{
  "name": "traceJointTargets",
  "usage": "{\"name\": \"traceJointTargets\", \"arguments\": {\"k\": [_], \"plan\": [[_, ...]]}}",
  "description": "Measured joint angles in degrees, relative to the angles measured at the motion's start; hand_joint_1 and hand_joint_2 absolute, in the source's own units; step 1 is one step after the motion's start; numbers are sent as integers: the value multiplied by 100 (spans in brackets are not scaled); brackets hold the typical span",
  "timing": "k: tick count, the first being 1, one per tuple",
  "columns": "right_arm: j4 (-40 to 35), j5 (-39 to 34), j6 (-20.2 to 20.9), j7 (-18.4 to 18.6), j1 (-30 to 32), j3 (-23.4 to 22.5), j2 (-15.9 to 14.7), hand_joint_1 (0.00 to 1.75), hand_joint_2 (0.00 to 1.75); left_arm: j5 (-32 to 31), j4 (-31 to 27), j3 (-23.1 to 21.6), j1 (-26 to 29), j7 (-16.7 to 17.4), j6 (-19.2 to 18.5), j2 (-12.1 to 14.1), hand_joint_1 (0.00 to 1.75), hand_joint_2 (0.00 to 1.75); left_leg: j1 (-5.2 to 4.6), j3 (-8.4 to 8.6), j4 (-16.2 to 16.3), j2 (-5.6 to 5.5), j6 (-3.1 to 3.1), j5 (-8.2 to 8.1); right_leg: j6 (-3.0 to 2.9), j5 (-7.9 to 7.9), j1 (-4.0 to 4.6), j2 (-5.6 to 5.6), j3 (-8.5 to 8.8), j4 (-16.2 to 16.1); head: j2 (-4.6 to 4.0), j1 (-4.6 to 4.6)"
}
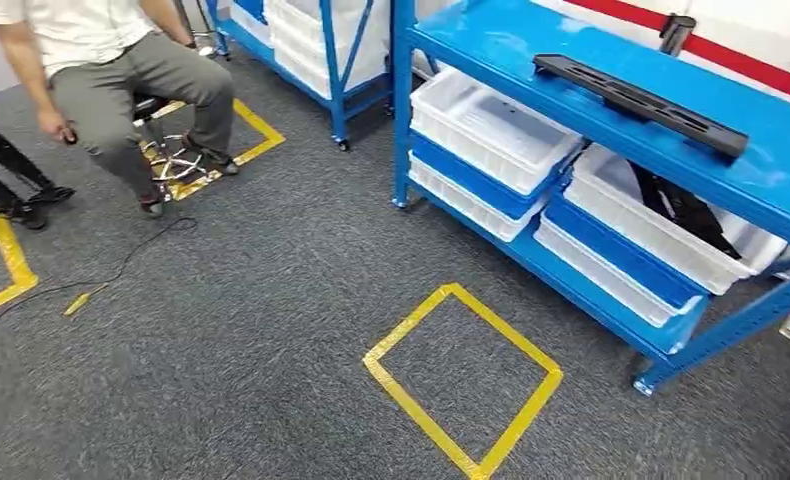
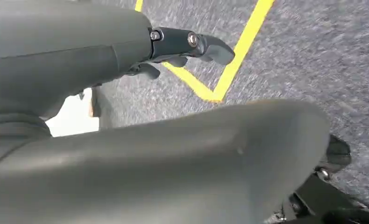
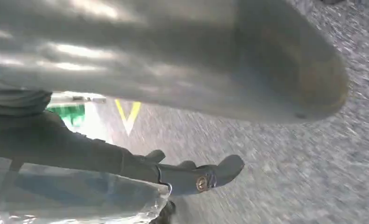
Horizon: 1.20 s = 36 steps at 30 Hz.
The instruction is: Take the parts from the cabinet and place them on the table.
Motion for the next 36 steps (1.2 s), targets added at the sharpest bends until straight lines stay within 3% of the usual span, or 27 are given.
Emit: {"name": "traceJointTargets", "arguments": {"k": [1, 2, 3, 5, 6, 7, 11, 13, 18, 23, 36], "plan": [[0, 0, 4, 0, -1, 0, 7, 0, 0, 11, 0, 0, 0, -11, -9, 7, 0, 0, 40, 212, -461, -63, -23, 260, 38, -24, -14, 76, 5, 35, 0, -7], [0, 0, 11, -7, 0, 0, 5, 0, 0, 26, 2, 6, 11, -20, -26, 7, 0, 0, 111, 383, -871, -332, -65, 411, 92, -57, -6, 148, -43, 90, 0, -17], [0, 2, 15, -9, -26, 0, -6, 0, 0, 26, 9, 13, 23, -22, -31, 2, 0, 0, 97, 402, -990, -461, -79, 314, 145, -88, 58, 196, -88, 205, 0, -25], [0, 48, 4, -7, -6, 0, -6, 0, 0, 29, 7, 15, -9, -48, 21, 2, 0, 0, 3, 353, -933, -369, 26, 332, 248, -46, 58, 264, -182, 152, 0, 2], [0, 57, -2, -4, 10, 0, -15, 0, 0, 37, 7, 18, -3, -61, 59, -7, 0, 0, -7, 351, -994, -367, 64, 364, 249, -80, 61, 265, -190, 204, 0, 4], [0, 61, -2, -2, 27, 0, -24, 0, 0, 35, 7, 17, -8, -70, 68, -4, 0, 0, -38, 344, -986, -367, 79, 377, 195, -43, 32, 259, -193, 154, 0, 2], [0, 85, -4, 7, 25, 2, -6, 0, 0, 29, 4, 20, -14, -77, 103, 4, 0, 0, -86, 335, -989, -369, 143, 406, 222, -27, 9, 236, -195, 83, 0, -7], [0, 87, -7, 13, 23, 2, -15, 0, 0, 26, 4, 17, -15, -77, 100, 4, 0, 0, -87, 334, -989, -378, 147, 407, 225, -24, 7, 228, -201, 65, 0, 33], [0, 87, -9, 15, 26, 2, -13, 0, 0, 26, 4, 20, -16, -79, 100, -2, 0, 0, -98, 309, -985, -382, 173, 423, 310, 27, -4, 225, -168, 48, 0, 28], [0, 87, -9, 22, 24, 2, -11, 0, 0, 26, 4, 20, -16, -83, 100, -2, 0, 0, -95, 308, -985, -380, 171, 422, 337, 18, 3, 225, -180, 52, 0, 28], [0, 83, -9, 22, 24, 2, -13, 0, 0, 50, 4, 22, -41, -256, 203, -2, 0, 0, -63, 309, -987, -373, 158, 430, 334, 18, 40, 224, -204, 92, 0, 28]]}}
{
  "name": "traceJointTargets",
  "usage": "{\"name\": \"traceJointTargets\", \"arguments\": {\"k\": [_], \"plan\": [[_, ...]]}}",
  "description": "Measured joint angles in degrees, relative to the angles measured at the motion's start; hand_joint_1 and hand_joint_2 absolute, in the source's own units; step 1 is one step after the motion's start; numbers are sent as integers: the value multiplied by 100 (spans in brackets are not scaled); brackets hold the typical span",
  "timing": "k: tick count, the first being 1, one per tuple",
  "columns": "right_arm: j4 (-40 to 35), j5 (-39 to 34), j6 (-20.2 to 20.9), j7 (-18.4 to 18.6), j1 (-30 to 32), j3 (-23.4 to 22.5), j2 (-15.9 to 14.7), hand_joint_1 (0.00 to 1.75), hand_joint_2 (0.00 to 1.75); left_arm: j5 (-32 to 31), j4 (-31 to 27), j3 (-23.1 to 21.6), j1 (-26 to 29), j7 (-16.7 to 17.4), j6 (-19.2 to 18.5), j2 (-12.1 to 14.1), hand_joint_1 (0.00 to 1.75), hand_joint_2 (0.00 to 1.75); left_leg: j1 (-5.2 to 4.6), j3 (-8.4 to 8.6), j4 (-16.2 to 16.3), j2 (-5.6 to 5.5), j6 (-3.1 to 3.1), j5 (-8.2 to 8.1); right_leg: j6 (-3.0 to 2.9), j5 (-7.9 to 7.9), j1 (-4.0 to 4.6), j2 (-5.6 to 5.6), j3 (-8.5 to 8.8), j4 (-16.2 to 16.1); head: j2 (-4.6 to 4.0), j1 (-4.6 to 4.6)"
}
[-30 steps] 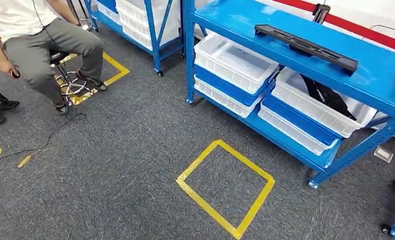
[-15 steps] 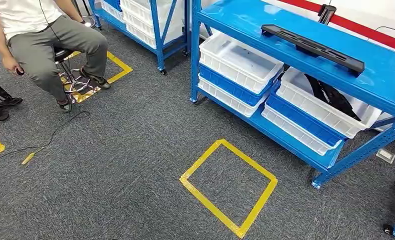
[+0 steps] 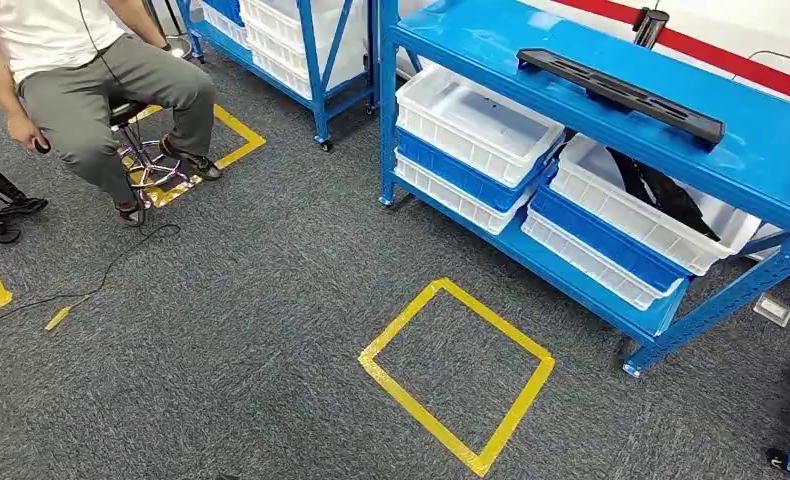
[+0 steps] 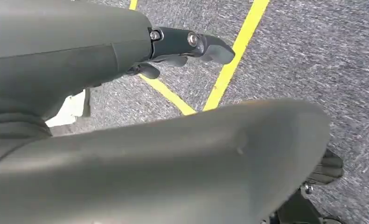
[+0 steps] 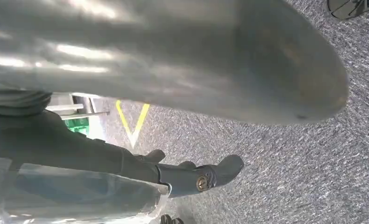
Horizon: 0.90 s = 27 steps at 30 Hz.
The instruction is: Take the parts from the cabinet and place them on the table.
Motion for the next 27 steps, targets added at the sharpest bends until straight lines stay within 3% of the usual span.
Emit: {"name": "traceJointTargets", "arguments": {"k": [14, 16, 17, 18, 19, 21, 22, 23, 24, 26, 27], "plan": [[0, -9, -9, -9, 0, 0, -26, 0, 0, -7, 0, 0, -10, 9, 57, 0, 0, 0, -1, -4, 0, 0, -2, 1, -1, 0, -2, 0, -1, 1, 0, 2], [0, -11, -9, -9, 5, 0, -17, 0, 0, -2, -2, 0, -27, 13, 37, 4, 0, 0, -33, 28, -36, 24, 96, 12, 96, 60, -59, 43, 29, -117, 0, -4], [-2, -13, -18, -9, 3, 0, -42, 0, 0, -4, -2, 0, -34, 13, 26, -11, 0, 0, 42, 96, -201, 75, 145, 101, 110, 55, -4, 28, 9, -98, 0, -4], [-2, -17, -18, -9, -6, 0, -42, 0, 0, -2, -2, 0, -41, 13, 26, -11, 0, 0, 35, 164, -293, 101, 165, 143, 72, -28, -16, -251, -65, 63, 0, 15], [-2, -20, -26, -9, -32, 0, -35, 0, 0, 0, -4, 0, -42, 13, 26, -9, 0, 0, 37, 173, -311, 163, 198, 167, 23, -206, -19, -416, -228, 388, 0, 53], [-2, -26, -26, -9, -50, 0, -35, 0, 0, 0, -2, 2, -41, 15, 22, -7, 0, 0, 35, 150, -312, 268, 187, 159, -11, -587, -26, -512, -709, 1305, 0, 57], [-2, -26, -26, -11, -45, 0, -33, 0, 0, 0, -2, 2, -41, 17, 11, -7, 0, 0, 35, 134, -309, 302, 176, 157, 15, -678, -35, -515, -860, 1616, 0, 52], [-2, -28, -26, -9, -34, 0, -33, 0, 0, 2, -2, 2, -41, 22, -15, -9, 0, 0, 39, 129, -309, 329, 153, 156, 67, -656, -63, -524, -866, 1649, 0, 55], [-2, -28, -28, -4, -23, 0, -37, 0, 0, 13, -2, 2, -41, 35, -41, -9, 0, 0, 57, 128, -306, 347, 108, 150, 148, -528, -108, -539, -694, 1364, 0, 52], [-2, -28, -28, 0, -25, 0, -42, 0, 0, 13, -2, 2, -42, 42, -39, -11, 0, 0, 120, 141, -291, 361, -9, 133, 304, -175, -186, -591, -56, 268, 0, 59], [0, -28, -28, 0, -34, 0, -33, 0, 0, 11, -9, 2, -44, 42, -37, -4, 0, 0, 116, 154, -288, 384, -80, 124, 322, -131, -213, -654, 139, -104, 0, 61]]}}
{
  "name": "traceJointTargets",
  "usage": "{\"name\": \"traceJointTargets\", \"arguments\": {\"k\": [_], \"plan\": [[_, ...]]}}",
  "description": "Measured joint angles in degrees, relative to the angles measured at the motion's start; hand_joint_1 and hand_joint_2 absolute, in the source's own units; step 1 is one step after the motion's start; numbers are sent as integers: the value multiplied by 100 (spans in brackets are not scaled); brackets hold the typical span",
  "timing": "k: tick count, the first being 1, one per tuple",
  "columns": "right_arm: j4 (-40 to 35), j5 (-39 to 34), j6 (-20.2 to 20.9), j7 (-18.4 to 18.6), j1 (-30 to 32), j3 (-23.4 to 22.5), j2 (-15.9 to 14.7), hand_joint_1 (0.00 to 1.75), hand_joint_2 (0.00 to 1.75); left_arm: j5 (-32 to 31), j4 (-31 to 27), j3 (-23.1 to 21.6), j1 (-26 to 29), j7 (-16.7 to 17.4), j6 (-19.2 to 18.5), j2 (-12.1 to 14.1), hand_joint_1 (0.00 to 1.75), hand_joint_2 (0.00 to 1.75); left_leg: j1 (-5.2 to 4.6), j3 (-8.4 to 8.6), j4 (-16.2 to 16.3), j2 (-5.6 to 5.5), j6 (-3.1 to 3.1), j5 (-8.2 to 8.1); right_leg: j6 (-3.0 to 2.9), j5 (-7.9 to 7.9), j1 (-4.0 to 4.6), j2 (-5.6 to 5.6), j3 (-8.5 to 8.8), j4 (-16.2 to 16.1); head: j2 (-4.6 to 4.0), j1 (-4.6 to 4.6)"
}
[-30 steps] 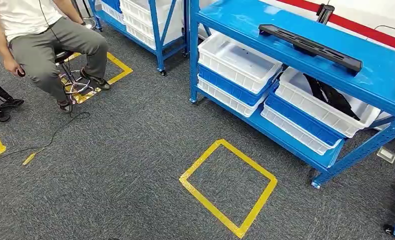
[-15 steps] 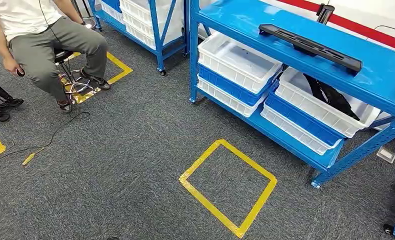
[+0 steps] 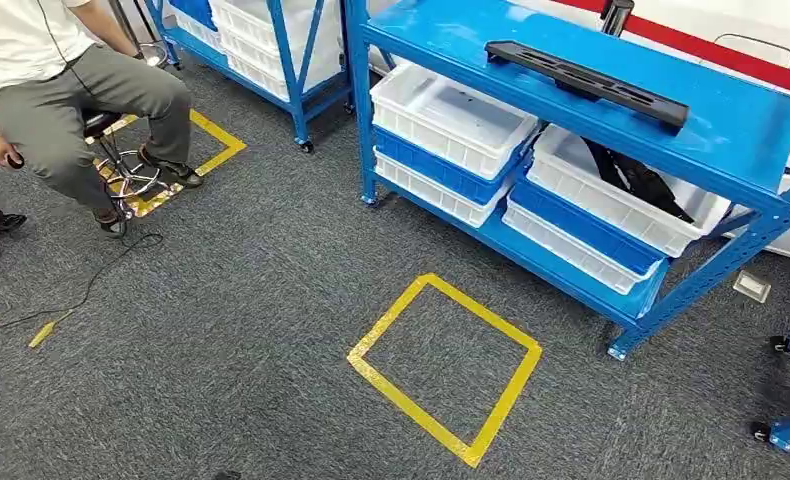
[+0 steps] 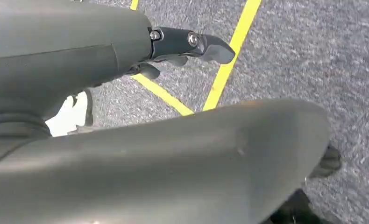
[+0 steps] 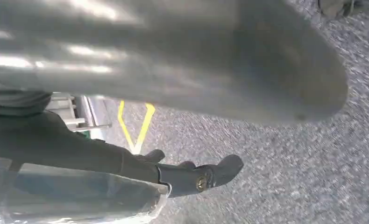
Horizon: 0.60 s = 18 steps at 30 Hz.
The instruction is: Take the parts from the cabinet and place them on the table.
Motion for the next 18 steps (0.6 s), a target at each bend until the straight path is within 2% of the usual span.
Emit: {"name": "traceJointTargets", "arguments": {"k": [1, 2, 3, 4, 5, 6, 7, 8, 9, 10, 11, 12, 14, 15, 16, 17, 18], "plan": [[0, 0, 0, 0, -14, 0, 18, 0, 0, 0, -2, 0, 1, 0, 9, 9, 0, 0, -7, -3, -22, 9, -67, -5, -59, 30, 138, 48, 45, 18, 0, -2], [0, 0, 0, 0, -6, 0, 13, 0, 0, -2, -2, 0, -2, 0, 15, 9, 0, 0, 2, 31, -57, 6, -108, 17, -184, 67, 149, 57, 32, -14, 0, -50], [0, 0, 0, 0, 4, 0, -2, 0, 0, -2, -2, 0, -8, 0, 20, -2, 0, 0, 29, 45, -95, 2, -141, 40, -236, 85, 180, 56, 29, -32, 0, -48], [0, -7, 0, 0, 5, 0, -13, 0, 0, -4, -2, 0, -9, 0, 17, -15, 0, 0, 33, 55, -128, 1, -191, 57, -303, 72, 246, 57, 18, -16, 0, -46], [-2, -9, 0, 0, 2, 0, -24, 0, 0, -9, -2, 0, -12, -2, 20, -26, 0, 0, 40, 62, -125, 4, -230, 23, -382, 99, 182, 61, 57, -69, 0, -65], [-2, -13, 0, -2, 7, 0, -11, 0, 0, -13, -2, 0, -17, -2, 28, -16, 0, 0, 58, 22, 4, 27, -214, -73, -422, 103, 65, 68, 102, -93, 0, -85], [-2, -15, 0, -9, 11, 0, 0, 0, 0, -20, -2, 0, -22, -4, 33, -11, 0, 0, 42, -112, 324, 26, -179, -267, -513, 95, 85, 63, 131, -112, 0, -103], [-2, -15, 0, -9, 8, 0, 4, 0, 0, -20, -2, 0, -23, -7, 35, -4, 0, 0, 25, -332, 786, 14, -166, -498, -566, 82, 105, 54, 147, -113, 0, -118], [-2, -17, 0, -11, 9, 0, 13, 0, 0, -20, -2, 0, -20, -7, 41, 4, 0, 0, 16, -622, 1362, -1, -166, -728, -600, 59, 131, 52, 164, -110, 0, -118], [-2, -20, 0, -11, 10, 0, 20, 0, 0, -20, -2, 0, -13, -4, 46, 13, 0, 0, 17, -822, 1723, -1, -165, -831, -619, 44, 150, 53, 184, -108, 0, -116], [0, -20, 0, -11, 10, 0, 28, 0, 0, -22, -2, 0, -13, -4, 50, 15, 0, 0, 17, -915, 1840, -1, -163, -791, -628, 32, 158, 55, 209, -106, 0, -116], [-2, -26, 0, -11, 9, 0, 33, 0, 0, -26, -2, 0, -14, -4, 52, 15, 0, 0, 22, -879, 1687, 2, -161, -620, -621, 9, 157, 64, 235, -103, 0, -118], [0, -28, 0, -11, 11, 0, 42, 0, 0, -28, -2, 0, -18, -4, 52, 26, 0, 0, 50, -473, 814, 15, -167, -78, -548, -58, 115, 98, 295, -58, 0, -118], [-2, -35, 0, -11, 10, 0, 44, 0, 0, -28, -2, 0, -18, -4, 52, 26, 0, 0, 76, -244, 332, 27, -187, 104, -483, -112, 127, 110, 298, -3, 0, -127], [-2, -35, -2, -11, 5, 0, 17, 0, 0, -28, 5, 0, -32, -7, 48, 11, 0, 0, 30, -204, 255, -18, -194, -24, -417, -162, 204, 117, 224, 56, 0, -181], [-2, -35, -2, -11, -2, 0, 17, 0, 0, -31, 4, 0, -43, -7, 48, 11, 0, 0, 27, -233, 272, -40, -115, -25, -385, -186, 212, 117, 192, 57, 0, -132], [-2, -35, -4, -11, -4, 0, 20, 0, 0, -33, 4, -2, -44, -4, 48, 11, 0, 0, -21, -236, 273, -41, -73, -34, -355, -182, 231, 116, 197, 18, 0, -81]]}}
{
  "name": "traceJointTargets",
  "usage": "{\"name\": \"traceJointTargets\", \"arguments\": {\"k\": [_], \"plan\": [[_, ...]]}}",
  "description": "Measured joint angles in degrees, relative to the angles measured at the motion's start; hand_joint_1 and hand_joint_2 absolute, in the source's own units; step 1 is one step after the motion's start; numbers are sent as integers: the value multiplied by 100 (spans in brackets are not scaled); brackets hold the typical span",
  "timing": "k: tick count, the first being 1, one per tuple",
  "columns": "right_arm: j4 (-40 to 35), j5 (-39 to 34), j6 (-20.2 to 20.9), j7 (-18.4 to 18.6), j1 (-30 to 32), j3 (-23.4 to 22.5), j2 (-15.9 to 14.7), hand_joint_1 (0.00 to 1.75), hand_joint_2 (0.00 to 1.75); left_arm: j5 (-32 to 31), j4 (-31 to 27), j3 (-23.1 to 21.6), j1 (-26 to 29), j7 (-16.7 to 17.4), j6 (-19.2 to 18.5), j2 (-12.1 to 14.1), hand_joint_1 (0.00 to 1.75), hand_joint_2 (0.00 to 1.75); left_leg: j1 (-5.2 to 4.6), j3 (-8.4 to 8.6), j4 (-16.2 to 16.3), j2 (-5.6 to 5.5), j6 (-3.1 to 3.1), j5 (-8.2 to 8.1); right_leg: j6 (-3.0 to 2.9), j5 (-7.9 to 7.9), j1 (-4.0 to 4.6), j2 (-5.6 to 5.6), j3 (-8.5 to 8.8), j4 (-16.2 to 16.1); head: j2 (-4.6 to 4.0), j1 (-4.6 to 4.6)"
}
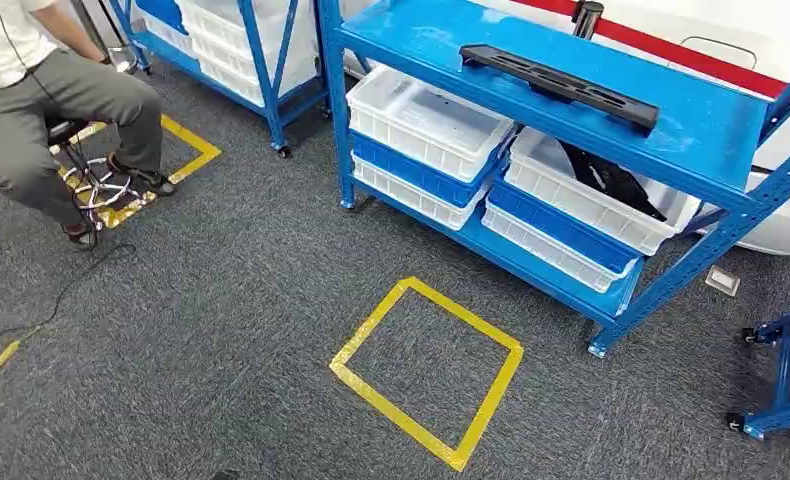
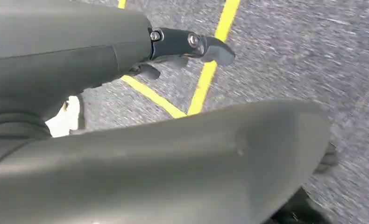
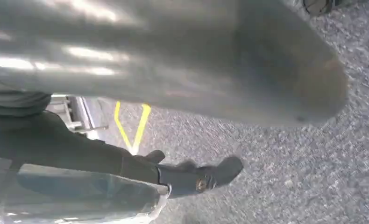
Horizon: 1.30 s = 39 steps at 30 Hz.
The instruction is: Take the parts from the cabinet and place them on the table.
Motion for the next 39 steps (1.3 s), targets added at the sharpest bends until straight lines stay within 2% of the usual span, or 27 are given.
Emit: {"name": "traceJointTargets", "arguments": {"k": [2, 3, 6, 7, 8, 9, 11, 12, 13, 16, 17, 18, 19, 20, 22, 23, 25, 27, 28, 29, 32, 33, 34, 35, 37, 38, 39], "plan": [[0, 0, 0, 0, 11, 0, 0, 0, 0, -2, 0, 2, -1, 0, 0, 0, 0, 0, -84, -11, -22, -4, 131, 23, 93, 8, -41, -1, 10, -13, 0, -11], [0, 0, 0, 0, 12, 0, 4, 0, 0, -2, -4, 2, -1, 0, 2, 2, 0, 0, -76, 2, -55, -1, 201, 56, 95, -38, -75, -12, -11, 74, 0, -2], [0, 0, -2, 0, 7, 0, 17, 0, 0, -5, -4, 2, -7, 0, 2, 2, 0, 0, -115, -7, -57, 18, 271, 44, 3, -594, -73, -25, -631, 1276, 0, 24], [0, 0, -2, 0, 14, 0, 17, 0, 0, -7, -4, 2, -7, 7, 2, 2, 0, 0, -134, -8, -55, 22, 285, 35, 4, -741, -64, -25, -895, 1745, 0, 31], [0, -4, -2, 0, 19, 0, 13, 0, 0, -13, -4, 2, -6, 13, 0, 0, 0, 0, -163, -4, -55, 19, 291, 31, 34, -755, -35, -25, -1043, 1972, 0, 35], [0, -11, -4, 0, 21, -2, 7, 0, 0, -13, -4, 2, -5, 15, 0, -4, 0, 0, -189, 4, -54, 10, 303, 23, 57, -656, -14, -25, -1027, 1861, 0, 33], [0, -17, -9, 0, 16, -2, 2, 0, 0, -29, -4, 2, -13, 15, 0, -9, 0, 0, -238, 40, -55, -5, 314, 15, 72, -233, 59, -26, -619, 951, 0, 38], [0, -17, -11, 0, 10, -2, 2, 0, 0, -31, -4, 2, -16, 15, 2, -9, 0, 0, -251, 58, -59, -8, 318, 8, 28, -33, 95, -26, -360, 404, 0, 38], [0, -17, -13, 0, 8, -2, -26, 0, 0, -35, 0, 2, -20, 15, 0, -33, 0, 0, -260, 59, -56, -13, 311, 0, -80, 83, 128, -13, -259, 129, 0, 22], [0, -22, -13, 0, 6, -2, -28, 0, 0, -46, 0, 0, -42, 17, 0, -31, 0, 0, -276, 77, -59, -44, 252, -35, -216, 146, 212, -15, -278, 103, 0, 46], [0, -22, -13, 0, 6, -2, -28, 0, 0, -46, 0, 2, -42, 20, 0, -31, 0, 0, -281, 81, -70, -43, 229, -38, -249, 164, 196, -14, -254, 80, 0, 51], [0, -22, -13, 0, 5, -2, -18, 0, 0, -46, -4, 0, -40, 20, 2, -22, 0, 0, -260, 62, 5, -27, 201, -71, -310, 219, 10, -15, -161, 8, 0, 37], [0, -24, -13, 0, 5, -2, -13, 0, 0, -46, -4, 2, -41, 20, 2, -11, 0, 0, -265, 16, 165, 0, 174, -194, -356, 227, 45, -25, -136, 2, 0, 49], [0, -24, -13, 0, 10, -2, -13, 0, 0, -46, -4, 0, -42, 20, 2, -13, 0, 0, -249, -138, 541, 12, 151, -453, -407, 220, 50, -31, -116, 4, 0, 35], [0, -22, -13, 0, 11, -2, -2, 0, 0, -46, -4, 0, -38, 20, 2, -13, 0, 0, -221, -571, 1435, 12, 84, -867, -417, 210, 73, -33, -102, 7, 0, 46], [0, -22, -13, 0, 12, -2, 0, 0, 0, -46, -2, 0, -31, 20, 2, -13, 0, 0, -209, -726, 1714, 16, 62, -927, -419, 207, 75, -31, -101, 10, 0, 40], [0, -22, -13, 0, 18, -2, 2, 0, 0, -46, -2, 0, -25, 22, 2, -9, 0, 0, -178, -660, 1466, 38, 36, -630, -418, 202, 74, -19, -84, 15, 0, 37], [0, -22, -11, 0, 19, -2, 15, 0, 0, -46, -4, 0, -30, 22, 2, 0, 0, 0, -151, -117, 354, 48, 48, -56, -378, 175, 73, -2, -53, 28, 0, 40], [0, -22, -7, 0, 18, -2, 20, 0, 0, -44, -4, 0, -33, 20, 2, 2, 0, 0, -153, 63, -23, 49, 85, -10, -355, 161, 80, -1, -58, 43, 0, 40], [0, -20, -2, 0, 14, -2, 20, 0, 0, -42, -4, 0, -42, 13, 4, 2, 0, 0, -178, 70, -47, 35, 119, -8, -311, 132, 161, 1, -92, 71, 0, 46], [0, -15, 2, 0, 13, -2, 24, 0, 0, -37, -4, 0, -37, 4, 15, 2, 0, 0, -231, 51, -56, 34, 225, 2, -228, 141, 130, -5, -94, 36, 0, 44], [-4, -13, 2, 2, 10, -2, 13, 0, 0, -37, -4, 0, -41, 4, 15, -7, 0, 0, -169, 90, -133, 36, 289, 56, -192, 117, 208, -7, -113, 59, 0, 46], [-4, -9, 2, 2, 12, -2, 9, 0, 0, -35, -4, 2, -41, 2, 18, -7, 0, 0, -175, 106, -168, 41, 324, 72, -185, 37, 144, -23, -176, 209, 0, 51], [-2, 0, 2, 2, 11, -2, 20, 0, 0, -24, -4, 2, -47, 0, 17, -4, 0, 0, -160, 96, -173, 49, 363, 83, -214, -145, 137, -23, -350, 538, 0, 68], [-4, 9, 4, 2, 14, -2, 15, 0, 0, -20, -4, 2, -49, -2, 7, -2, 0, 0, -160, 62, -173, 49, 362, 84, -225, -568, 72, -23, -897, 1579, 0, 72], [-4, 11, 4, 2, 20, -2, 15, 0, 0, -20, -4, 2, -42, -2, 4, -4, 0, 0, -158, 50, -170, 48, 358, 85, -187, -666, 53, -24, -1078, 1940, 0, 88], [-4, 17, 4, 2, 27, -2, 13, 0, 0, -20, -4, 2, -35, -2, -4, -4, 0, 0, -154, 49, -170, 47, 353, 87, -126, -637, 23, -26, -1116, 2005, 0, 81]]}}
